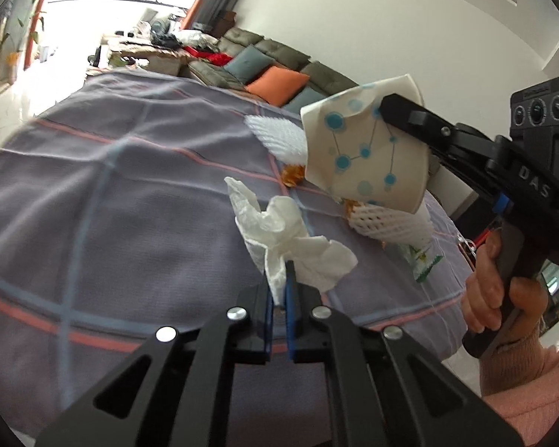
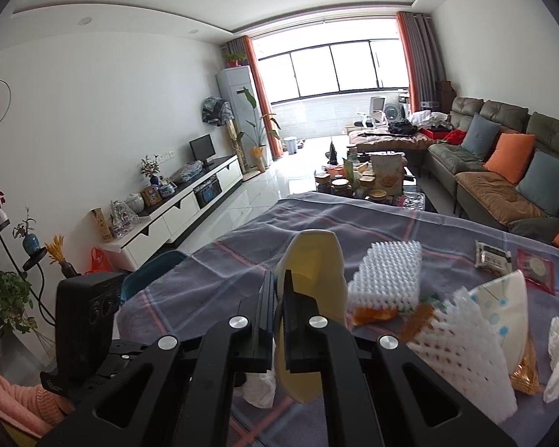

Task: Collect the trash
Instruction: 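Carry tissue and cup to the teal bin and open both tools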

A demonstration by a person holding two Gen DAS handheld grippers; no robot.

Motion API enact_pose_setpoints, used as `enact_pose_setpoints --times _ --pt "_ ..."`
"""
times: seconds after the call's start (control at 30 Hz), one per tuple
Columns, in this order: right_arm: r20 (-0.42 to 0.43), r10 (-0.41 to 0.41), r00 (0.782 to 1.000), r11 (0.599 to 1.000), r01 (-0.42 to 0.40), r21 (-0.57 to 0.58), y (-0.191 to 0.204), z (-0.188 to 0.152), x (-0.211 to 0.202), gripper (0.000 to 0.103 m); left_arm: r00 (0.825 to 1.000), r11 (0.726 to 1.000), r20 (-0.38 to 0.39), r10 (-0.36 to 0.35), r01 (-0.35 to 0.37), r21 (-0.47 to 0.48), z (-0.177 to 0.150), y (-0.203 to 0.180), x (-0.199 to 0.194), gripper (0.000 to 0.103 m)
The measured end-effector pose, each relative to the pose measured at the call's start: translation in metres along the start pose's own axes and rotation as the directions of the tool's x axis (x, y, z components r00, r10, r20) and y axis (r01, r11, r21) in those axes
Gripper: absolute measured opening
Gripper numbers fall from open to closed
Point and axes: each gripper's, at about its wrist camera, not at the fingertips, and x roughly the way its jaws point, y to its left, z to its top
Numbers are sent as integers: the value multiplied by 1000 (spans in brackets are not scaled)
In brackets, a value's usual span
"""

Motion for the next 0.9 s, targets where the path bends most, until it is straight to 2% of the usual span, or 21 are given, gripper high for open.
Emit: enact_pose_setpoints --times 0.1,0.23,0.33,0.47,0.7,0.8,0.9 --pt "-2 47 999 999 -47 -20 11 10 13 4 996 997 52 78 -77 -5 3 12 -25 7" --pt "-24 130 991 990 -131 -43 30 22 41 4 972 979 119 205 -201 -44 7 37 -64 7" --pt "-43 195 980 978 -198 -60 47 32 65 4 942 954 155 296 -286 -86 9 57 -92 7" --pt "-77 276 958 955 -283 -90 78 45 99 4 892 908 183 413 -388 -156 13 86 -125 7" --pt "-150 360 921 919 -378 -112 128 57 163 4 818 825 164 551 -504 -258 18 143 -161 7" --pt "-188 371 909 911 -396 -115 143 54 190 4 798 796 141 585 -534 -284 17 166 -171 7" --pt "-242 377 894 906 -410 -106 158 52 219 4 790 775 107 604 -552 -307 16 189 -172 7"
